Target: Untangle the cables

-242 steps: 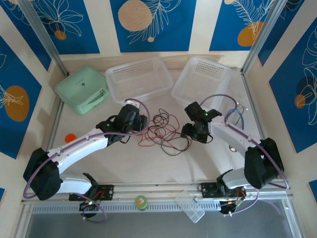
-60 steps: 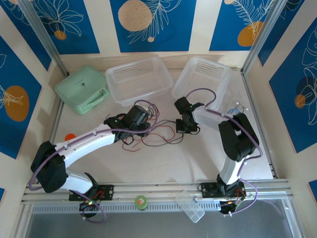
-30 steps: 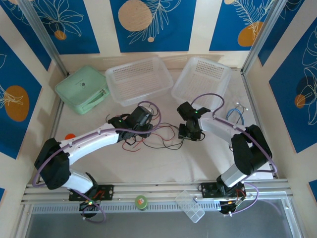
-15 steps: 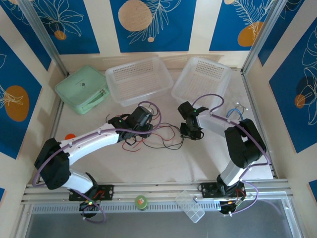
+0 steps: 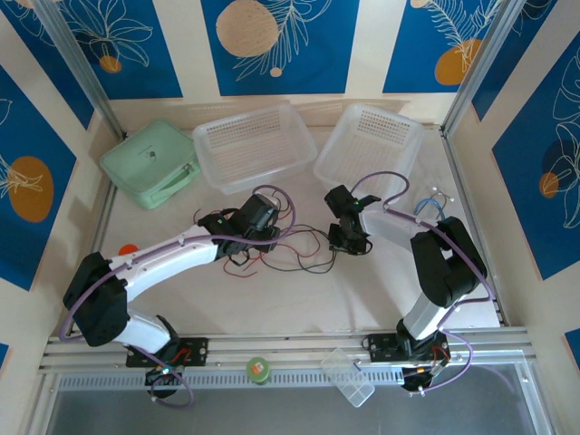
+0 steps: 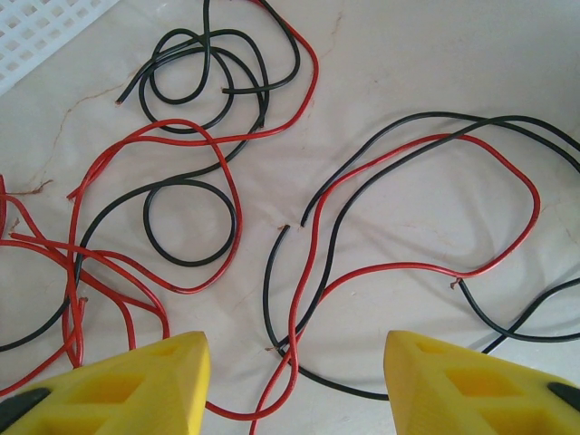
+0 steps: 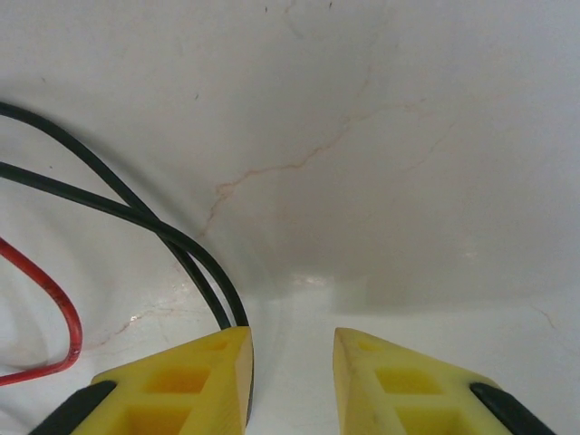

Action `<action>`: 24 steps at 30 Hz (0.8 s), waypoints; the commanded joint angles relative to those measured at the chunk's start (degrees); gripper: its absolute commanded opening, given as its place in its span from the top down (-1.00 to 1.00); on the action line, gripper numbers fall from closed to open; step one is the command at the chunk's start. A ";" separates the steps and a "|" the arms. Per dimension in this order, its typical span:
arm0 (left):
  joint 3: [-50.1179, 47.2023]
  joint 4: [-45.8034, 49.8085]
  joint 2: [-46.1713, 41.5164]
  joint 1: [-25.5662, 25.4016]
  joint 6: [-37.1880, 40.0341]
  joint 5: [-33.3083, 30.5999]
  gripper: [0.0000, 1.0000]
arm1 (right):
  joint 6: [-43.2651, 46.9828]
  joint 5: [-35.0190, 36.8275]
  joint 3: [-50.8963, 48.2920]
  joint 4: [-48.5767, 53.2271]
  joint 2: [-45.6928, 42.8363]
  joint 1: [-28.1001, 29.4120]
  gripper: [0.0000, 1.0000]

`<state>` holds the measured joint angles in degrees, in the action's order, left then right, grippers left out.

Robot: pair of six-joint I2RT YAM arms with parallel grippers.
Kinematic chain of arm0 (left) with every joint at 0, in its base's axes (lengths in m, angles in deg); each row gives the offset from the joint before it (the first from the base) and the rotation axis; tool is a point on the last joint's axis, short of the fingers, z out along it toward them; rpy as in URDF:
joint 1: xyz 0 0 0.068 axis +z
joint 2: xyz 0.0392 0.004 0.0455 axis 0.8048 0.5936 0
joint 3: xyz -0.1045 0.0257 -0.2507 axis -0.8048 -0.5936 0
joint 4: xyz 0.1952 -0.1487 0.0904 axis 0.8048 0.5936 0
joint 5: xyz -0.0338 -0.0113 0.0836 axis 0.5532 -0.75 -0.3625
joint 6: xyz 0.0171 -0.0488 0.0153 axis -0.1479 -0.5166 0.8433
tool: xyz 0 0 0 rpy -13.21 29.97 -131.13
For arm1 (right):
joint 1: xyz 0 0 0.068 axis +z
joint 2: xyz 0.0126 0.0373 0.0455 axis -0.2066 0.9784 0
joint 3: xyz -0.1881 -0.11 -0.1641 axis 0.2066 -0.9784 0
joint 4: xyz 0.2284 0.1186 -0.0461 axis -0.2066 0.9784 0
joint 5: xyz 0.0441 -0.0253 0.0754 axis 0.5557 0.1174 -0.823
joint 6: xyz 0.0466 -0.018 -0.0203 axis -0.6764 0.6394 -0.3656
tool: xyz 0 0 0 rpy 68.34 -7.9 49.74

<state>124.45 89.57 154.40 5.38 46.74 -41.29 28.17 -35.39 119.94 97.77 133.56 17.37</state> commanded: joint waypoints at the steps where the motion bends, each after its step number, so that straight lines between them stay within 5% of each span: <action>1: 0.43 0.25 -0.21 -0.68 0.05 -0.42 -0.07 | -0.83 -1.89 0.95 0.15 -0.23 0.89 0.38; 12: 0.94 0.12 0.23 -0.78 0.31 -0.25 -0.07 | -1.47 -0.11 0.54 0.85 1.54 1.29 0.39; 24: 1.48 0.49 0.93 -0.85 0.40 -0.45 -0.07 | -1.38 -0.06 0.58 -0.81 5.19 0.94 0.71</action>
<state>124.45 89.59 154.53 5.29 46.74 -41.29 27.58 -35.20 120.10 97.77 136.71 18.42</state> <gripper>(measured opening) 0.534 0.156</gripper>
